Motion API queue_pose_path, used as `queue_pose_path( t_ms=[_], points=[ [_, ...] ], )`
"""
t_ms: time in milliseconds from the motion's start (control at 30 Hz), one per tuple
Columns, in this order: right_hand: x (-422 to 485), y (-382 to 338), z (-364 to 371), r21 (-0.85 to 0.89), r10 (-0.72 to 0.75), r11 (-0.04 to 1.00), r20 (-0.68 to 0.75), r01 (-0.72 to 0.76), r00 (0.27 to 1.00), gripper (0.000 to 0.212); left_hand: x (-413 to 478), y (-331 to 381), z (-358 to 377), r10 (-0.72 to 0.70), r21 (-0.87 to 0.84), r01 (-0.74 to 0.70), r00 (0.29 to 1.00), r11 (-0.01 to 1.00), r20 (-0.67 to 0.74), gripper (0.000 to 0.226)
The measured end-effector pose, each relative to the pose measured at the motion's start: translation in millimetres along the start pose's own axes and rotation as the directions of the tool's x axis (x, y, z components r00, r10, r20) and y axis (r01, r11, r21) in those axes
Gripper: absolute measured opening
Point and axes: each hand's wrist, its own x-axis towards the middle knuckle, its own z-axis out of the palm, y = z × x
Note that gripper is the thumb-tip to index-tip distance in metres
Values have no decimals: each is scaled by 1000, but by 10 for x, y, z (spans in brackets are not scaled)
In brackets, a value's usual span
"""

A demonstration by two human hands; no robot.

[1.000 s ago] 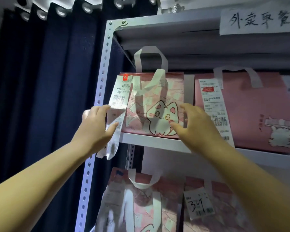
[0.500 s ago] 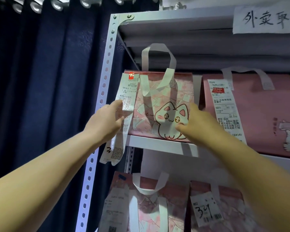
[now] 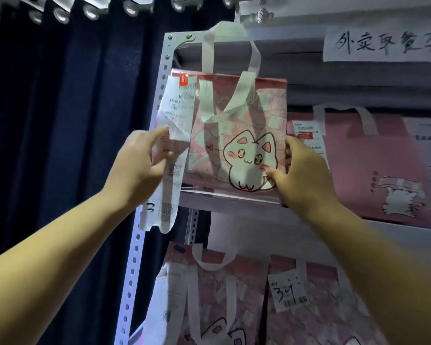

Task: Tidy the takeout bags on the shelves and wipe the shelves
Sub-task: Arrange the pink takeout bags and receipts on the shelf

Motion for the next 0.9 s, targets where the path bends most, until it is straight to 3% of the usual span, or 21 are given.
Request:
queue_pose_path(
  t_ms=[133, 267, 400, 667, 900],
  points=[
    [-113, -108, -346, 99, -75, 992, -86, 83, 994, 58, -139, 451, -343, 87, -79, -95, 991, 992, -101, 46],
    [-246, -125, -776, 149, -134, 977, -133, 153, 982, 55, -260, 831, -618, -6, -68, -3, 991, 998, -134, 51],
    [-394, -13, -1315, 151, -153, 972, -175, 180, 973, 55, -382, 1384, -741, 21, -72, -33, 988, 997, -155, 49],
    [-711, 651, -2404, 141, -2, 989, -240, 37, 971, 54, -559, 2493, -396, 99, -93, -109, 990, 990, -102, 50],
    [-944, 1482, -3091, -22, 84, 996, -233, -91, 969, 52, -592, 3305, 379, 151, -237, -146, 989, 960, 2, 52]
  ],
)
